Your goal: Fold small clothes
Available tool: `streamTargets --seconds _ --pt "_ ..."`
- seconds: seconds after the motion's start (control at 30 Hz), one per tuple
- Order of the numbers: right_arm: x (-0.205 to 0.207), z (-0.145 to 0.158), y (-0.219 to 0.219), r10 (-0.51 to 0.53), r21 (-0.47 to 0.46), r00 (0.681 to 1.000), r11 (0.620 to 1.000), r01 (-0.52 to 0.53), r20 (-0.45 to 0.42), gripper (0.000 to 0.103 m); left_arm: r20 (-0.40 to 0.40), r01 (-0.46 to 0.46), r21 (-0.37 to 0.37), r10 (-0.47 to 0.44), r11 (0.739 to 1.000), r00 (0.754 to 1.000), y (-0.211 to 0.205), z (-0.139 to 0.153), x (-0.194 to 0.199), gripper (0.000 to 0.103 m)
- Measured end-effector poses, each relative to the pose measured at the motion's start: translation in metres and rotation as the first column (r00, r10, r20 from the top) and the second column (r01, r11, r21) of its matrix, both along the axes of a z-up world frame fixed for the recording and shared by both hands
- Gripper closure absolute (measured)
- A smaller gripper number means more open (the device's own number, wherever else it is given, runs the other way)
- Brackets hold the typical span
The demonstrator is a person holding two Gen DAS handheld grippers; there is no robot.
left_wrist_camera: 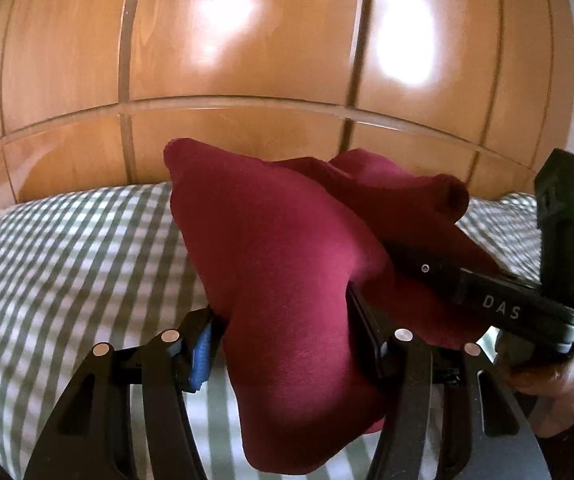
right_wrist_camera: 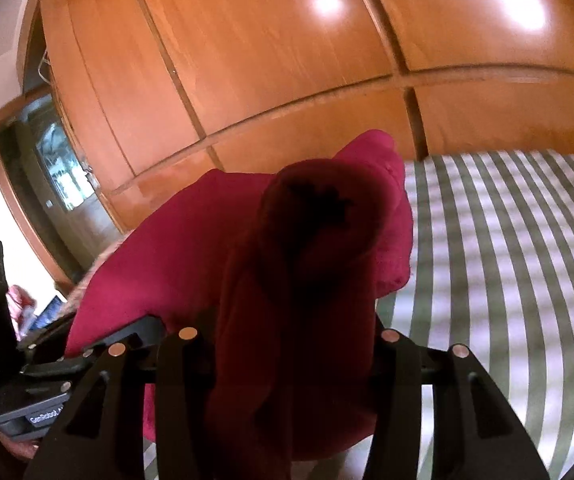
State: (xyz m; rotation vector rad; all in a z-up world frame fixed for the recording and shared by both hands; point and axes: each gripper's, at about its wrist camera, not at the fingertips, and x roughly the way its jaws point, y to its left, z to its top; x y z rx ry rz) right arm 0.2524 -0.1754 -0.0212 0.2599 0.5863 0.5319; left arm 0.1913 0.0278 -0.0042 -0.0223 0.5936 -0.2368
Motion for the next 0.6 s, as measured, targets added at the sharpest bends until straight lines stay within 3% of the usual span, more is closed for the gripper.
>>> streamTargets --seconds 0.1,0.2,0.27,0.33,0.43,0.6 --pt "0.028 -0.017 0.007 -0.041 -0.046 0.996 0.998 0.038 -0.074 0.056 -0.046 -0.025 0.043 0.027 0.999 0.999 0.000 -0.018 0.035 0.044" --pt "0.039 -0.032 0.003 -0.070 -0.048 0.987 0.997 0.064 -0.146 0.048 -0.130 -0.054 0.061 0.062 0.997 0.990 0.001 -0.041 0.055 0.029" --pt "0.040 -0.034 0.003 -0.070 -0.042 0.987 0.997 0.064 -0.147 0.046 -0.136 -0.073 0.053 0.080 0.996 0.988 0.004 -0.042 0.056 0.019" --pt "0.040 -0.036 0.002 -0.073 -0.046 0.986 0.997 0.067 -0.151 0.043 -0.137 -0.084 0.051 0.091 0.995 0.986 0.006 -0.043 0.056 0.015" --pt "0.031 -0.034 -0.002 -0.096 -0.046 0.986 0.995 0.090 -0.134 0.035 -0.129 -0.107 0.032 0.110 0.994 0.985 0.011 -0.042 0.047 0.012" --pt "-0.014 -0.014 -0.024 -0.195 -0.023 0.981 0.981 0.195 0.005 0.017 -0.052 -0.176 0.041 0.178 0.983 0.983 0.014 -0.034 0.017 0.010"
